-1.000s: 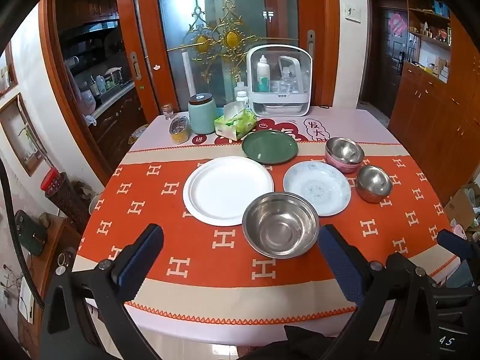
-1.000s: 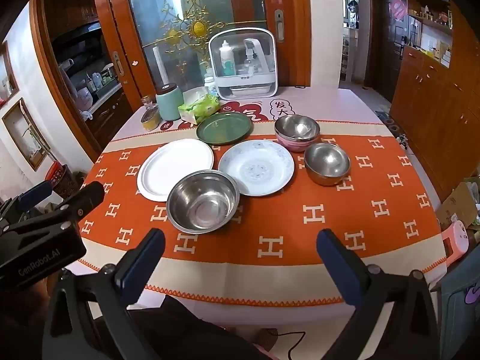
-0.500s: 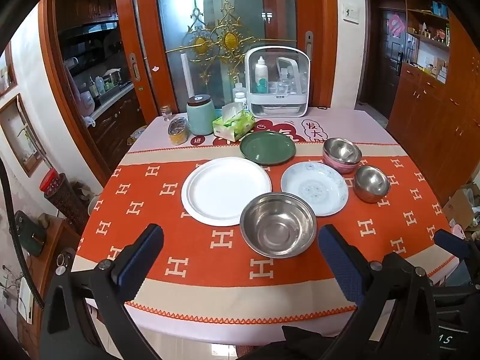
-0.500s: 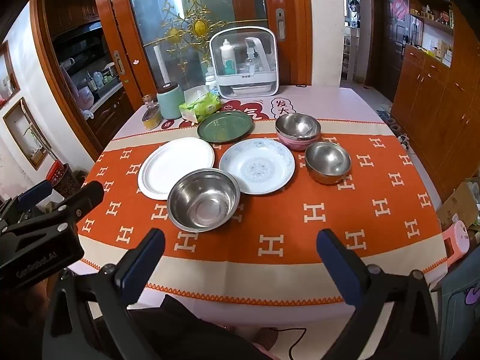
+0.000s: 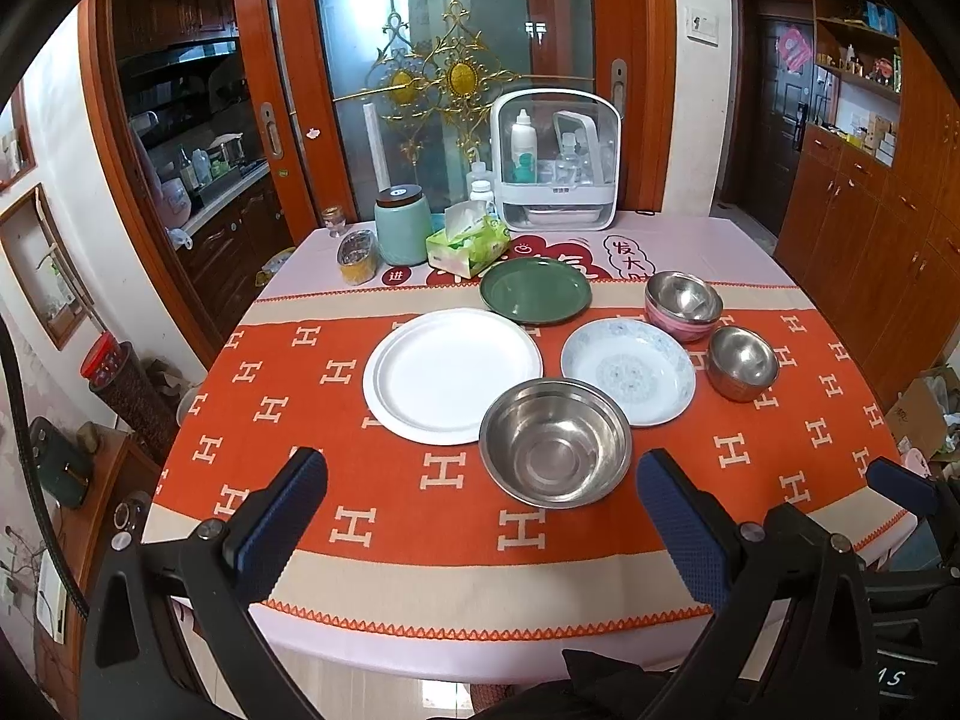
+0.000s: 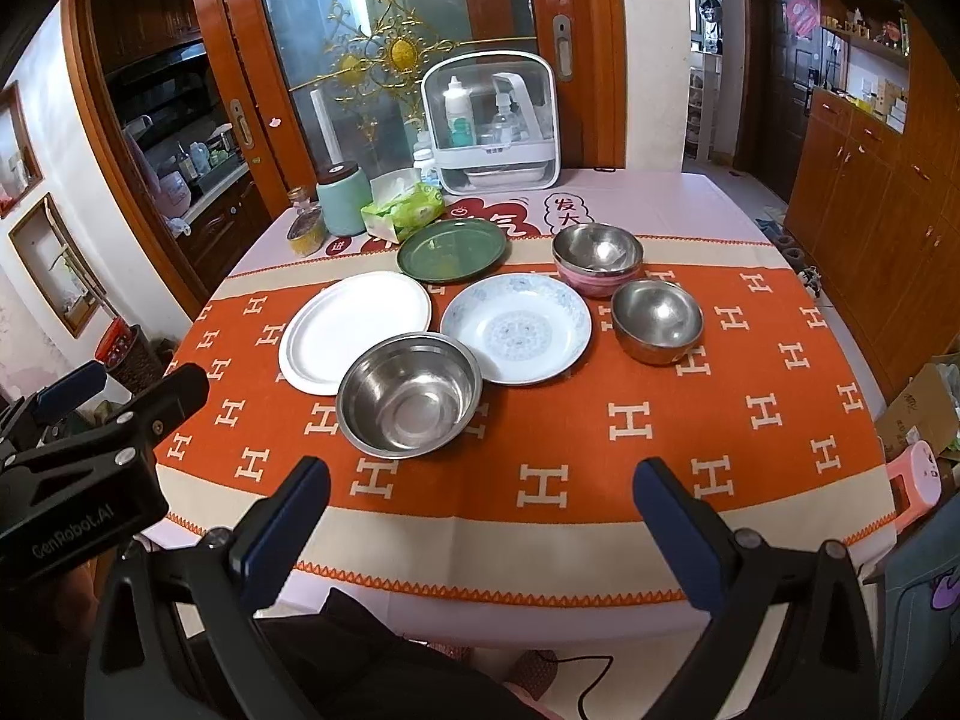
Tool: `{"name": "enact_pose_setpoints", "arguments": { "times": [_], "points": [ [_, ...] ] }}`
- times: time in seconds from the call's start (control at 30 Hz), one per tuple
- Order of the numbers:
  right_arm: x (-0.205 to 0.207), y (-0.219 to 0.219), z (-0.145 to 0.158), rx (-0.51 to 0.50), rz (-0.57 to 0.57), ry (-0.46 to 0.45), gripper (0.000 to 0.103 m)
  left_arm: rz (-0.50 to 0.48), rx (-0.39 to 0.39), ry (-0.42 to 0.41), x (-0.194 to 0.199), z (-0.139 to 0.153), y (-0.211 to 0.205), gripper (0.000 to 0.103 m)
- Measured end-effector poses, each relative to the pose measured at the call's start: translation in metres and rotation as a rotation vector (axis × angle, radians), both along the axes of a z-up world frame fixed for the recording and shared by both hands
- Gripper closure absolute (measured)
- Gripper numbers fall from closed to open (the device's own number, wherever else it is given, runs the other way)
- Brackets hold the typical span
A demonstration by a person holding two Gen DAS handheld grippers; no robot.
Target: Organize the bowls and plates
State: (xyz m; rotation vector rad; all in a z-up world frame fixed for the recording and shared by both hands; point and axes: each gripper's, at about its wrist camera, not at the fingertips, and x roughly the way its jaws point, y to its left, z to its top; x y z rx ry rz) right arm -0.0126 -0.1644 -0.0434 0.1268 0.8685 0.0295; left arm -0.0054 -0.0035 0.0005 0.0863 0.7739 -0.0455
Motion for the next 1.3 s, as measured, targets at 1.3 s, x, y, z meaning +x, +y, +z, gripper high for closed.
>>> {"name": "enact_pose_setpoints", "arguments": {
  "times": [1.3],
  "points": [
    [0.009, -0.055, -0.016, 0.061, 0.078, 0.064, 0.002, 0.088, -0.033, 0.118, -0.017, -0.018, -0.039, 0.001]
  ]
}}
